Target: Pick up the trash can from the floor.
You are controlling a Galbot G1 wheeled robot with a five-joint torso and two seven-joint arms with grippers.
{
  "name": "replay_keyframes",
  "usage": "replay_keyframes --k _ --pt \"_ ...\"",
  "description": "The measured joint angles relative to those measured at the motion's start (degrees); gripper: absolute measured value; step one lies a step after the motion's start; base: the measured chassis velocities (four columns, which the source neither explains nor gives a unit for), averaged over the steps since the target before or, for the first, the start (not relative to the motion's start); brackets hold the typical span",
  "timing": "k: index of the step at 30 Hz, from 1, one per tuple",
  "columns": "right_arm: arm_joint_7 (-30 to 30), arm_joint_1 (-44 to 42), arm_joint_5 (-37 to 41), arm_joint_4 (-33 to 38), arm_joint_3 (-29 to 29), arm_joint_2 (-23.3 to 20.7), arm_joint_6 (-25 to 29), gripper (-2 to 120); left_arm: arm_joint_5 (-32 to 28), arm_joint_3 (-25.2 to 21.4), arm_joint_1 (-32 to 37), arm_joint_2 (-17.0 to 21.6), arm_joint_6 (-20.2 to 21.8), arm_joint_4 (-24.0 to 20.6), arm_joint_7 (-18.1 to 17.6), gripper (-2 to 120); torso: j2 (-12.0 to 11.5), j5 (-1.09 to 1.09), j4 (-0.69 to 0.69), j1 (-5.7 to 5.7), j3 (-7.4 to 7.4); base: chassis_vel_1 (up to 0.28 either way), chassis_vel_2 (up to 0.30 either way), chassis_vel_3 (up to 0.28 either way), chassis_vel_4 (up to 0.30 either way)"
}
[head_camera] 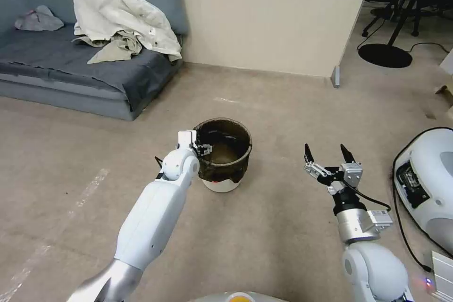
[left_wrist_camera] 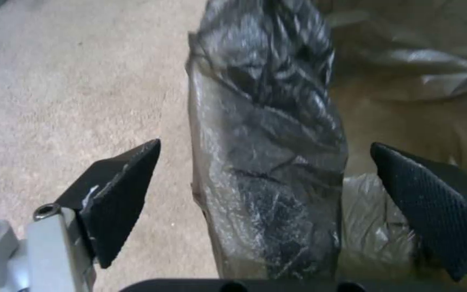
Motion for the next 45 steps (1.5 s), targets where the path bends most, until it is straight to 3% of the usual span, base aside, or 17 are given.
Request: replay_keyframes --k 11,26,33,42,45 --pt "0.0 0.2 0.0 -0.3 0.1 0.1 0.1 100 -1.3 1.2 -0.8 -0.3 0.1 2.4 -1.4 91 0.0 0.01 0.02 0.00 -0.01 0.000 0.000 0.000 0.000" --pt "0.0 -0.1 0.0 -0.3 0.2 0.2 0.3 100 -1.3 0.8 0.2 -0.2 0.0 1.9 -1.4 53 0.0 0.01 0.01 -0.01 -0.01 0.000 0.000 0.000 0.000" --pt "0.0 -0.2 -0.1 -0.3 0.1 0.3 0.4 100 -1.5 -0.4 0.8 0.2 0.0 1.1 -1.3 27 0.0 -0.01 -0.01 -0.01 0.00 0.000 0.000 0.000 0.000" --pt "0.0 -0.1 -0.2 -0.2 0.0 0.3 0.4 100 -2.6 -1.8 1.2 0.6 0.2 -0.2 -1.0 8 0.0 -0.03 -0.03 0.00 0.00 0.000 0.000 0.000 0.000" --pt "0.0 -0.1 -0.2 -0.1 0.0 0.3 0.4 100 -3.3 -2.3 1.5 0.8 0.3 -0.8 -1.3 7 0.0 -0.05 -0.04 0.00 0.01 0.000 0.000 0.000 0.000"
